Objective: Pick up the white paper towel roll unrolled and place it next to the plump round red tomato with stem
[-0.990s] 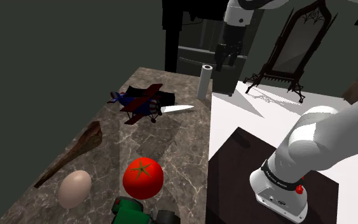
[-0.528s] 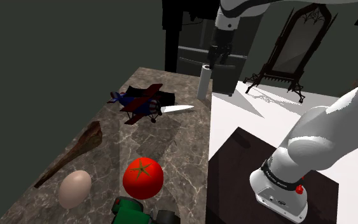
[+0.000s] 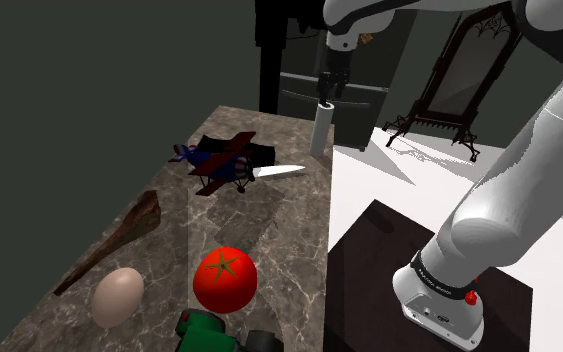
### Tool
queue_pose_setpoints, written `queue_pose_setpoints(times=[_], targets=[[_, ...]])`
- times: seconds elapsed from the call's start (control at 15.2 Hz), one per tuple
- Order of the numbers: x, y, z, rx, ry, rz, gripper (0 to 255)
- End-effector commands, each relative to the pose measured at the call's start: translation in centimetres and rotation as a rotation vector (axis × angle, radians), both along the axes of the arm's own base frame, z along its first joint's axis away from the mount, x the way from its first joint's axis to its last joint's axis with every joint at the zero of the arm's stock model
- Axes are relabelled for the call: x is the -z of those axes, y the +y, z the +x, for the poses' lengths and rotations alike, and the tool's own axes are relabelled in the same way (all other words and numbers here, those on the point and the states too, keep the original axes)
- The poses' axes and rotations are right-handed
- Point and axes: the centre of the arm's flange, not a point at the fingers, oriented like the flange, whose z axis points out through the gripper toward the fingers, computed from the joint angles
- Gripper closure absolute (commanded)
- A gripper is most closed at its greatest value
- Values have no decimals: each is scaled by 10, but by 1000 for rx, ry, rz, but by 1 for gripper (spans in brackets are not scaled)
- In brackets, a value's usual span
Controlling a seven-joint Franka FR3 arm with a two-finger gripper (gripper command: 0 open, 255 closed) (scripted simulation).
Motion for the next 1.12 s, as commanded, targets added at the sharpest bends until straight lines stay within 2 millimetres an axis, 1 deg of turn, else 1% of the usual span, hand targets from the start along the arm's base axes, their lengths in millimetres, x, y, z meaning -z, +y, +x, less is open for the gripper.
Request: queue_pose_setpoints(times=[0.0,0.2,0.26,0.73,0.79,1.06], targets=[[8,-14,22,-12,-1,-4,0],[20,-36,51,-27,-3,-8,0],[22,-40,55,-29,-3,-9,0],[59,-40,54,-29,-3,-9,0],[62,-40,54,-29,-3,-9,0],[62,-40,54,-29,-3,-9,0]])
